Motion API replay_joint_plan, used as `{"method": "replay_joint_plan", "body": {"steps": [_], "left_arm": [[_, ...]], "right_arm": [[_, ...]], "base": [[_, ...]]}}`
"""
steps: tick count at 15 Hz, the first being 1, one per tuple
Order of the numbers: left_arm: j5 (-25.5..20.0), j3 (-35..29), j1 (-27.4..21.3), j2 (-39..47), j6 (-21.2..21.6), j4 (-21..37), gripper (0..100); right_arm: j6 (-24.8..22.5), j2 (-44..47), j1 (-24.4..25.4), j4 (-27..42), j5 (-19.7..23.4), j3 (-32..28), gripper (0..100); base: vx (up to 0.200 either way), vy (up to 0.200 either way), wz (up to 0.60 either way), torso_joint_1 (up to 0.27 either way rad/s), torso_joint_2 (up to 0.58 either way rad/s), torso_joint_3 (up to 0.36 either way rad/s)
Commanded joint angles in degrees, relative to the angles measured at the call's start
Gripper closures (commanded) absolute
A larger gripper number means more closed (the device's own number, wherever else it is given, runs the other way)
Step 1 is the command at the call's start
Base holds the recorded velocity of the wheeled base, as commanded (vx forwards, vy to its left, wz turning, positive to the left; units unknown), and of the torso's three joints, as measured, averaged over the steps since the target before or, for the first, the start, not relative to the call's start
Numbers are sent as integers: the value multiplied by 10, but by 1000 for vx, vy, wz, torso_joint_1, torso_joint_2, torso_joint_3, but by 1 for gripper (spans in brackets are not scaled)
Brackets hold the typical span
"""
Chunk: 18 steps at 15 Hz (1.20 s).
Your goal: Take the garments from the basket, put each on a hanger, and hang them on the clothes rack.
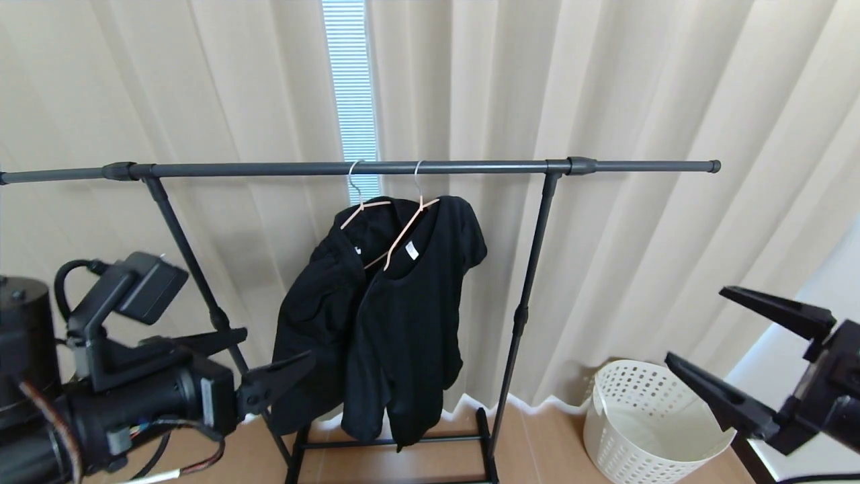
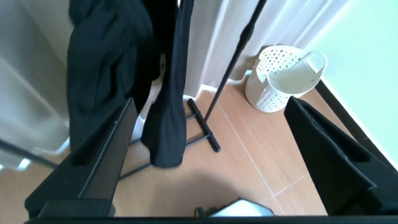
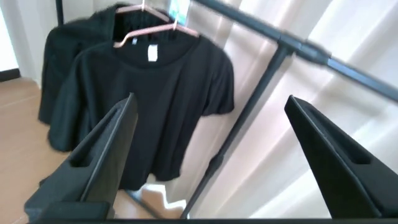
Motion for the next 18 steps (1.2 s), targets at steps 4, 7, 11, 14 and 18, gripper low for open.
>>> {"method": "replay_joint_plan", "body": {"steps": [4,7,11,14,18], "left_arm": [[-1,197,26,-111,-5,-103,0],[-1,241,26,-153,-5,-103,0],[-1,241,26,-271,-5,-43,0],[-3,241,6,-403,5,128,0],[1,241,15,-478,15,192,0]], "right_arm": [[30,-295,-31,300,-32,63,0],[30,-449,-33,446,-37,63,0],[57,-624,-37,575,-111,63,0],[80,-623,-37,576,-118,63,0],[81,-622,-52,575,-119,63,0]], "base": [[0,0,0,0,0,0],[0,0,0,0,0,0],[0,0,0,0,0,0],[0,0,0,0,0,0],[0,0,0,0,0,0]]}}
